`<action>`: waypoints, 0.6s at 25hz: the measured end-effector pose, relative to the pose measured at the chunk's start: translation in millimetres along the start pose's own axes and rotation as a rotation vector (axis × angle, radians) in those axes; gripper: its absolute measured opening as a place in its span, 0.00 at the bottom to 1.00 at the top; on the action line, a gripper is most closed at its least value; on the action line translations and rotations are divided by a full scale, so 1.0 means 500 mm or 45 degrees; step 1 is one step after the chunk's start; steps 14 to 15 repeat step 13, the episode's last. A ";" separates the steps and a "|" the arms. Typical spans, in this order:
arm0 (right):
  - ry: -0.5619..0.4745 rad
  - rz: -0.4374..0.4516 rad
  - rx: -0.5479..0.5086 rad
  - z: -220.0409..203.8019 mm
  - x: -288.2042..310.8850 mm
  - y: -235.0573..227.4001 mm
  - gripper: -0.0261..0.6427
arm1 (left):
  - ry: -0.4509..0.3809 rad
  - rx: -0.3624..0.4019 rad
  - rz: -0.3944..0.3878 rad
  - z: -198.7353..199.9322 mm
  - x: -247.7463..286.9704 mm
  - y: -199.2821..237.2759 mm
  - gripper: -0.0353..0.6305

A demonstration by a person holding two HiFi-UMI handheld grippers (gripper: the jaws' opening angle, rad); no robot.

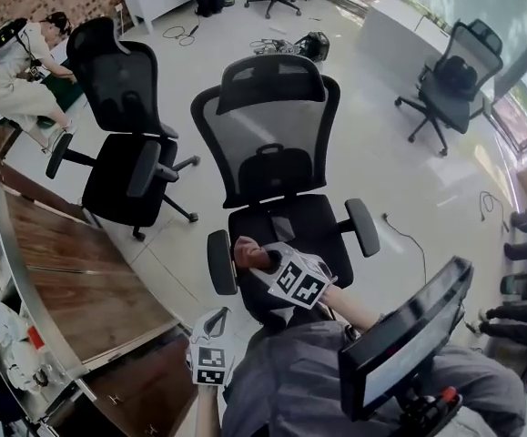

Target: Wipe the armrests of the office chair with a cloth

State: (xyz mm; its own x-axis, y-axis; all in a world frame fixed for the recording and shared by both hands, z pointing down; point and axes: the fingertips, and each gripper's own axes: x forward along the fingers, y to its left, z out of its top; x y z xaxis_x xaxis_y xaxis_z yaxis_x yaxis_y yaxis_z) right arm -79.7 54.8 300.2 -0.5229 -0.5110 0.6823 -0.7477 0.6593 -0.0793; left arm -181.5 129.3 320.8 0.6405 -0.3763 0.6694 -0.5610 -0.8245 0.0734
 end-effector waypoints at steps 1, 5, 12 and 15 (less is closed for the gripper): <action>-0.003 -0.011 0.005 -0.001 -0.012 -0.002 0.17 | 0.002 0.019 -0.017 0.003 0.001 -0.010 0.08; -0.026 -0.046 -0.008 0.001 -0.060 0.007 0.17 | -0.014 0.079 -0.053 0.021 0.003 -0.035 0.08; -0.042 -0.081 -0.011 0.002 -0.098 0.018 0.17 | -0.042 0.129 -0.095 0.056 0.019 -0.048 0.08; -0.042 -0.080 -0.013 0.001 -0.102 0.022 0.17 | -0.045 0.133 -0.099 0.059 0.019 -0.052 0.08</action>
